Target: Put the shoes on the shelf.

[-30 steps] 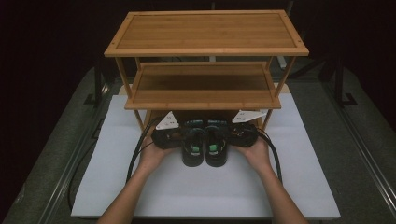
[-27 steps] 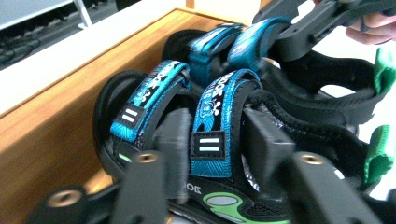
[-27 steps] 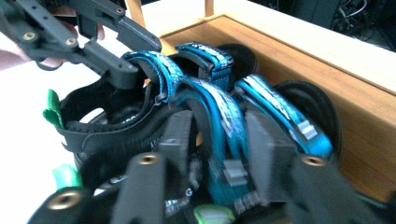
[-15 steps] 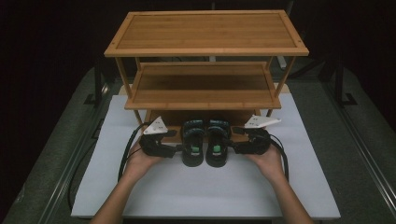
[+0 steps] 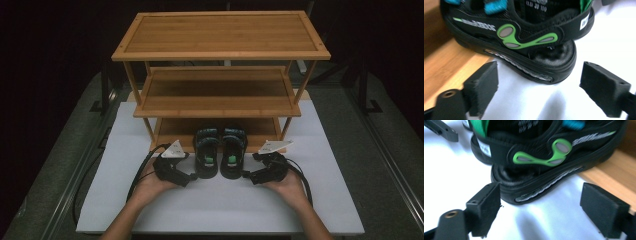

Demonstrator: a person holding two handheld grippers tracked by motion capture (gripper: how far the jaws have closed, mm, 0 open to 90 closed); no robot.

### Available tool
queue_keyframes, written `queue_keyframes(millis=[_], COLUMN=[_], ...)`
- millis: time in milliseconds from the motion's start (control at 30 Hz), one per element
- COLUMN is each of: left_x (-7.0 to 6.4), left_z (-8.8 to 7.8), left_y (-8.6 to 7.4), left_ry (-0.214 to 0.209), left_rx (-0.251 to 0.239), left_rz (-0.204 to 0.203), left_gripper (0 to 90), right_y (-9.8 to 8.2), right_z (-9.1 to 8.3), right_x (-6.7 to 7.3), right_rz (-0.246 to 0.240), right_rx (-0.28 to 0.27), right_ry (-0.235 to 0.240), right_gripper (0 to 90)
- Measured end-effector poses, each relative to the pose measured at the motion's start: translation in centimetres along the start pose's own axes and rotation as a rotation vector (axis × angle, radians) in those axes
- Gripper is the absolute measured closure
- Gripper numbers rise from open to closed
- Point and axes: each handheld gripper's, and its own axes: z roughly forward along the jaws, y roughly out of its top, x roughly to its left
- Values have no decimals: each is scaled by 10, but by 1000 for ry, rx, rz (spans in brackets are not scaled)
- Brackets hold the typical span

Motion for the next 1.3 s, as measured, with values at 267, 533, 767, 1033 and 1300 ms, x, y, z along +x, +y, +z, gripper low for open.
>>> queue_keyframes(millis=[267, 533, 767, 1033, 1300], left_x=[-6, -9, -10, 0, 12], left_z=[16, 30, 32, 37, 37], left_y=[-1, -3, 1, 6, 12], left_ry=[34, 38, 43, 44, 22], left_rx=[27, 53, 47, 34, -4], left_rz=[46, 40, 53, 22, -20], left_gripper=[98, 98, 98, 89, 78], right_y=[0, 1, 4, 9, 17], right_z=[16, 28, 31, 33, 34], right_x=[13, 23, 27, 20, 5], right_rz=[-67, -111, -108, -81, -33], right_rx=[39, 63, 41, 25, 0], right_ry=[-14, -61, -78, -73, -33], right_gripper=[137, 133, 131, 133, 131])
